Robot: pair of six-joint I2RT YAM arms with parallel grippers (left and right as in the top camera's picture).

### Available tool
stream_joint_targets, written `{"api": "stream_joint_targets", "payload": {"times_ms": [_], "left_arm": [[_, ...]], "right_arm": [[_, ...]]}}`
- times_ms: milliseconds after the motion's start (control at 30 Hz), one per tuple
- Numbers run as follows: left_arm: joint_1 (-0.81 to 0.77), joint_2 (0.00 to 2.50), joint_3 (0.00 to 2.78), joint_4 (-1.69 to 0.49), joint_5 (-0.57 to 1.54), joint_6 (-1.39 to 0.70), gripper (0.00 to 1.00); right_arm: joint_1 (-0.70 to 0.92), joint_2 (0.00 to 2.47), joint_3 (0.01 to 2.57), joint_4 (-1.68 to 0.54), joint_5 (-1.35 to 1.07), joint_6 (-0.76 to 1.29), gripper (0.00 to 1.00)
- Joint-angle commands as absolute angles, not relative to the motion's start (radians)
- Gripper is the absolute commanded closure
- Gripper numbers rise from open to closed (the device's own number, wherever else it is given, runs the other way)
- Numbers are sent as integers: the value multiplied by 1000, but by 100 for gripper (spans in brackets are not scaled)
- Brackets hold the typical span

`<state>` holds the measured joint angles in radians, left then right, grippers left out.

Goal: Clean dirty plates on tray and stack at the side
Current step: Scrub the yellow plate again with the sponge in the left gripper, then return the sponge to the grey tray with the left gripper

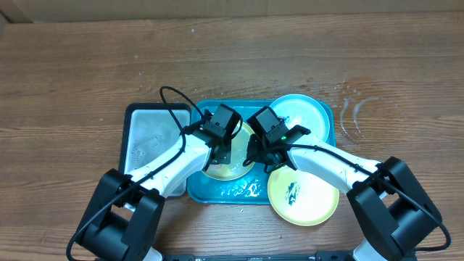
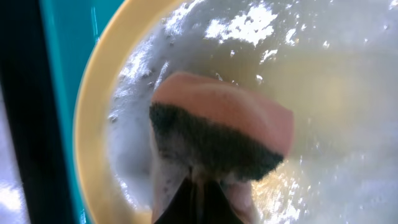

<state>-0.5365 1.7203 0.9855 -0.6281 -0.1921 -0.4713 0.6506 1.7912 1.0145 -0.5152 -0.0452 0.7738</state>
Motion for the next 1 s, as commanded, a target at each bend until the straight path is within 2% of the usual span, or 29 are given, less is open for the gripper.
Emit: {"api": "stream_joint_targets", "payload": {"times_ms": [0, 233, 400, 500, 733, 967], "left_arm": [[-553, 1672, 1082, -697, -214, -461, 96], [-555, 1548, 1314, -980, -215, -461, 96], [-471, 1510, 1394, -1254, -304, -519, 96], [-392, 1500, 1393, -1340, -343, -515, 96], [-188, 1502, 1356, -1335, -214, -411, 96], [-133, 1504, 1356, -1284, -163, -388, 96]], "right_arm": [[653, 1810, 1027, -527, -25, 778, 96], [653, 1810, 1027, -529, -30, 767, 96], [653, 1791, 1028, -533, -94, 702, 96], [653, 1748, 1028, -542, -93, 698, 96], [653, 1577, 1047, -579, -72, 621, 96], [653, 1428, 1061, -671, 62, 644, 96]]}}
